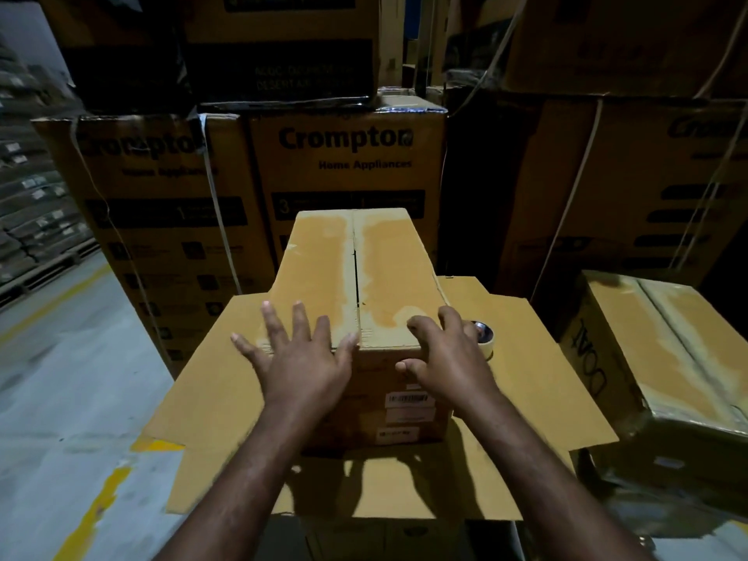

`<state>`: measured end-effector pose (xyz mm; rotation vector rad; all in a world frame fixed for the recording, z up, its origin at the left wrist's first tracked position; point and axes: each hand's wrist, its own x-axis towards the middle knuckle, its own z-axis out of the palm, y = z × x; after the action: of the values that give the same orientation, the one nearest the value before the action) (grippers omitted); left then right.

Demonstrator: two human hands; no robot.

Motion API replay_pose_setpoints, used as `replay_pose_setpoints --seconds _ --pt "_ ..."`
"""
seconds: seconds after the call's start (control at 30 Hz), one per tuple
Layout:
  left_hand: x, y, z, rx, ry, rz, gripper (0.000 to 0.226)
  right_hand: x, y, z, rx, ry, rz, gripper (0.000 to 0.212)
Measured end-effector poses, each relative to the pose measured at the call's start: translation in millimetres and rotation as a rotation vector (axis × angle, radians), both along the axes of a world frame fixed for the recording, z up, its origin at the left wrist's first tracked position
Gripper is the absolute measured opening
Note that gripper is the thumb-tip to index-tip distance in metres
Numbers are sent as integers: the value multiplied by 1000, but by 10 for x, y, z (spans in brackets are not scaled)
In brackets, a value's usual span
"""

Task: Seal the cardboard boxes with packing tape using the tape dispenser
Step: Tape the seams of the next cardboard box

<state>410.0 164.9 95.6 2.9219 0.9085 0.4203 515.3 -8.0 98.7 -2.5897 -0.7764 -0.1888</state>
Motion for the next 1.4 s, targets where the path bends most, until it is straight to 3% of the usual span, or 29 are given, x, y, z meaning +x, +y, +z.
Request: replay_pose_setpoints --seconds 0.23,0.43,0.5,0.6,0.67,0.73,0.87,1.0,1.17,1.27,1.4 --pt "429 -109 313 -60 307 -480 58 109 49 97 -170 71 38 57" --pt "842 -57 414 -151 403 -703 83 305 -18 341 -229 258 173 60" --pt "1000 -57 447 -220 409 -784 87 465 -147 442 -26 487 227 60" --pt "1191 8 425 -235 500 -896 100 702 -323 386 546 769 218 36" --pt "1248 52 360 -169 536 -935 105 854 -313 199 821 701 -2 21" --pt "1238 70 294 -126 513 -938 106 980 -220 -32 919 612 -236 14" --pt "1236 53 317 -143 521 -925 105 1088 -44 -411 796 621 -389 8" --pt "1331 -81 478 -125 549 -903 100 1158 24 -526 709 666 -385 24" --pt "1301 -349 443 -178 451 -1072 93 1217 -39 -932 341 443 -592 16" --pt "1317 -259 385 -80 420 -1046 96 1195 -56 -1158 353 552 -670 29" --pt "1321 -118 426 -140 462 -1034 96 1250 -39 -1268 284 665 -738 37"
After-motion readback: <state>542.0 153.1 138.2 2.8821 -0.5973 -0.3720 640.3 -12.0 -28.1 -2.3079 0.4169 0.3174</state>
